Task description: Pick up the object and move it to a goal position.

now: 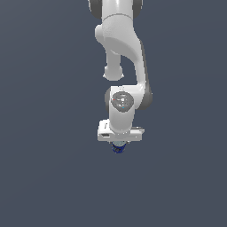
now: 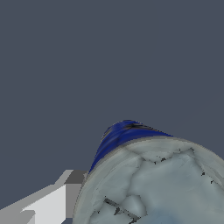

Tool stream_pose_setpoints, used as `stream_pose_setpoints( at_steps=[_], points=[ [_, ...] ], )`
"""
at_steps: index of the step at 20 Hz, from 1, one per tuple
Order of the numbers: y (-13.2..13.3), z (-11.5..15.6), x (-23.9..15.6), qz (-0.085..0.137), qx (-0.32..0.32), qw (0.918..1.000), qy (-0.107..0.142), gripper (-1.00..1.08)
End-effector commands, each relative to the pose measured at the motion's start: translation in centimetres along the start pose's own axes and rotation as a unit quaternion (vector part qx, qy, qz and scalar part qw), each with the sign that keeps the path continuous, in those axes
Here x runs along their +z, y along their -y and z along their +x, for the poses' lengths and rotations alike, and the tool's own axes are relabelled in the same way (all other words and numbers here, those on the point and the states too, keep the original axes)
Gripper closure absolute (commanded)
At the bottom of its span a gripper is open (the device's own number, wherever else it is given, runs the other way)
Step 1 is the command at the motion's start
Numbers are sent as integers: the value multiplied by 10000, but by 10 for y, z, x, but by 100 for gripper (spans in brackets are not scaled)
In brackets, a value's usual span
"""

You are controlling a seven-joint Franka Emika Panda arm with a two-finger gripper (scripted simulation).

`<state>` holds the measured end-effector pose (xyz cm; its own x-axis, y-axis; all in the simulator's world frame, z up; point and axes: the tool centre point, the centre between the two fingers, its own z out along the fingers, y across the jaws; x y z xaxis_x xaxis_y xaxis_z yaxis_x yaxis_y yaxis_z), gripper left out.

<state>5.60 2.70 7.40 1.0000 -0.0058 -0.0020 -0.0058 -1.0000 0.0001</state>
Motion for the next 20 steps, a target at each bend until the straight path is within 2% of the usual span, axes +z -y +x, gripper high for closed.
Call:
stream_pose_setpoints(
  at_steps=[1,5,9,20],
  points=[
    [0,0,0,0,0,10000,-1,108],
    [6,0,-6,0,0,10000,-1,108],
    [23,1,-23,0,0,10000,-1,108],
    [103,7,-107,-3,1,10000,-7,108]
  ],
)
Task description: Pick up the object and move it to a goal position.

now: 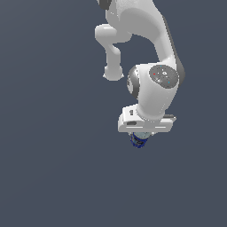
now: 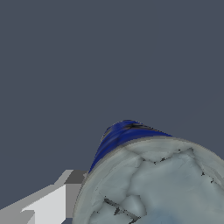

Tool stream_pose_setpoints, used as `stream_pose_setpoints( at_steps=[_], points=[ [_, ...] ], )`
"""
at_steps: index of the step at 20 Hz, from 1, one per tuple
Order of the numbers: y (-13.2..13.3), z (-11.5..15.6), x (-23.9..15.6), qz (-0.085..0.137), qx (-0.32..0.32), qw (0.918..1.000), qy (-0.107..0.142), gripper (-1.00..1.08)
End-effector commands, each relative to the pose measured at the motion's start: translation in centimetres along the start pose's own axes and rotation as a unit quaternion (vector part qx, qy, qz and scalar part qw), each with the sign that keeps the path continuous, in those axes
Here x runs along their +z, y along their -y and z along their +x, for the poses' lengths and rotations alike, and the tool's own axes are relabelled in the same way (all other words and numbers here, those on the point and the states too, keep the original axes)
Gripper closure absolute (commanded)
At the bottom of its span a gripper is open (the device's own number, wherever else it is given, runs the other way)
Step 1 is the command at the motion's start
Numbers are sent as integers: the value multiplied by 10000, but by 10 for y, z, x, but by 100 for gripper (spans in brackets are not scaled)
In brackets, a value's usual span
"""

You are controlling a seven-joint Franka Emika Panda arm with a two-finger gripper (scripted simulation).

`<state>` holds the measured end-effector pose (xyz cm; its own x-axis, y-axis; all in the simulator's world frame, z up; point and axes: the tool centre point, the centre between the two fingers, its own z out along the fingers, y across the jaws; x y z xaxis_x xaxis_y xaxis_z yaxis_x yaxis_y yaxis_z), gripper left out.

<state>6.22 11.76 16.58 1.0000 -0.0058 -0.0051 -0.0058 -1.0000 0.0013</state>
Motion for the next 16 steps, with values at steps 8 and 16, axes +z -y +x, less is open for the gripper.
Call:
stream_pose_setpoints(
  at_steps=[8,16],
  points=[
    [55,7,-59,5,3,10000,-25,108],
    [66,10,-70,5,3,10000,-25,108]
  ],
)
